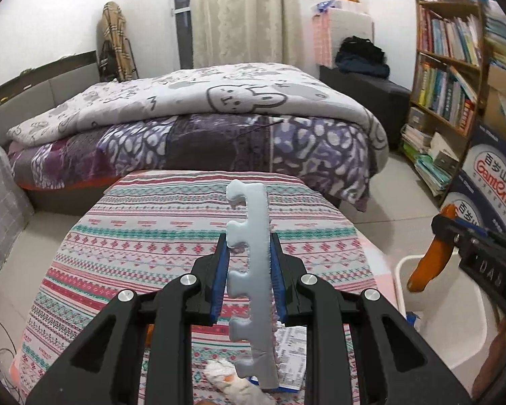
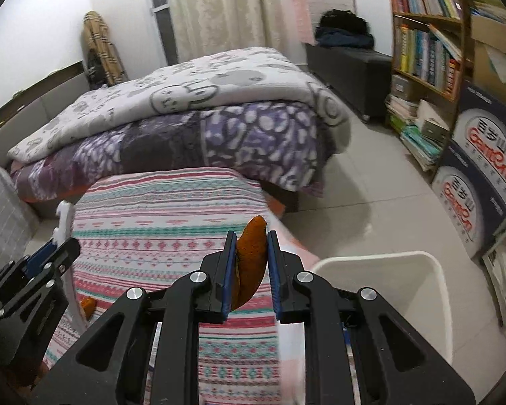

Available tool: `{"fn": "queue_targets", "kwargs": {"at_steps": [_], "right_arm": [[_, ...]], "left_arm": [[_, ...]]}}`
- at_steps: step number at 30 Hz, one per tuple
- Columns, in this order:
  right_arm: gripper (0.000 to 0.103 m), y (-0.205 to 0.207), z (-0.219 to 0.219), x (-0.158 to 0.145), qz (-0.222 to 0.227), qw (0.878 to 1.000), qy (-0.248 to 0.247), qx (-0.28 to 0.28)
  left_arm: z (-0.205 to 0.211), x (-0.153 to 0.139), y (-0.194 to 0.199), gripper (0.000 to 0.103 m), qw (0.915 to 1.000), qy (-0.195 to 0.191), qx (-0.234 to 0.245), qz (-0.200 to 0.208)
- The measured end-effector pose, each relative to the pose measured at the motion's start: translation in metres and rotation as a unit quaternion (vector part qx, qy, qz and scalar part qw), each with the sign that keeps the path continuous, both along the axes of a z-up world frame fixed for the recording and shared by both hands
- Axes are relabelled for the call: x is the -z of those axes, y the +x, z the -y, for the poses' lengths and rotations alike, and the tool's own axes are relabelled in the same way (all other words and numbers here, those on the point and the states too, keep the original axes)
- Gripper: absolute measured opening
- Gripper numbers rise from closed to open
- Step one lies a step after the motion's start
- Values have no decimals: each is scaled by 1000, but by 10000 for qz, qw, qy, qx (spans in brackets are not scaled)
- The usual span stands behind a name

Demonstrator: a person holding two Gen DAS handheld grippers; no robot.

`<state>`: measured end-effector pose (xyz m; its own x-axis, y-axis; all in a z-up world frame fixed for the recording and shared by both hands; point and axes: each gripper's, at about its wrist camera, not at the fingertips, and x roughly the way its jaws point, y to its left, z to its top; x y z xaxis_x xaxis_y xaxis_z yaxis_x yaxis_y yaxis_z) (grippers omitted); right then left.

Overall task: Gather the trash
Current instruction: 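Carry the comb and orange piece over the bin and open both tools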

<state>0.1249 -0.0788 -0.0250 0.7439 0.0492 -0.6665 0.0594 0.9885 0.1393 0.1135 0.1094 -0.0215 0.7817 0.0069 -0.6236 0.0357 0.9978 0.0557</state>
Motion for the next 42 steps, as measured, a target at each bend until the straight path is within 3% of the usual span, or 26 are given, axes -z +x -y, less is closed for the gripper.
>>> {"fn": "queue_targets", "kwargs": {"at_steps": [10, 12, 14, 16, 24, 30, 36, 38, 42], "right_arm": [[21, -11, 61, 6, -296, 9962, 240, 780], [40, -13, 71, 6, -304, 9946, 296, 946], [50, -18, 82, 3, -238, 9925, 328, 1157], [52, -22, 90, 1, -192, 9913, 339, 1255], [80, -36, 118, -4, -74, 9836, 372, 1763], [86, -43, 143, -6, -35, 9753, 587, 2131], [88, -47, 159, -2, -106, 9692, 863, 2303], [89, -47, 162, -1, -122, 9678, 939, 2333], [89, -47, 162, -1, -131, 9674, 1026, 2312]], "left_arm": [[38, 7, -8, 24, 9991, -167, 357, -122], [50, 9, -11, 24, 9985, -158, 499, -166], [58, 11, -14, 24, 9979, -154, 598, -179], [68, 11, -17, 24, 9970, -206, 719, -218], [108, 23, -26, 25, 9910, -407, 1179, -492], [137, 33, -33, 25, 9831, -671, 1513, -785], [161, 47, -34, 25, 9693, -1262, 1694, -1256], [170, 51, -34, 30, 9632, -1377, 1822, -1419], [180, 55, -36, 56, 9612, -1188, 2006, -1473]]}}
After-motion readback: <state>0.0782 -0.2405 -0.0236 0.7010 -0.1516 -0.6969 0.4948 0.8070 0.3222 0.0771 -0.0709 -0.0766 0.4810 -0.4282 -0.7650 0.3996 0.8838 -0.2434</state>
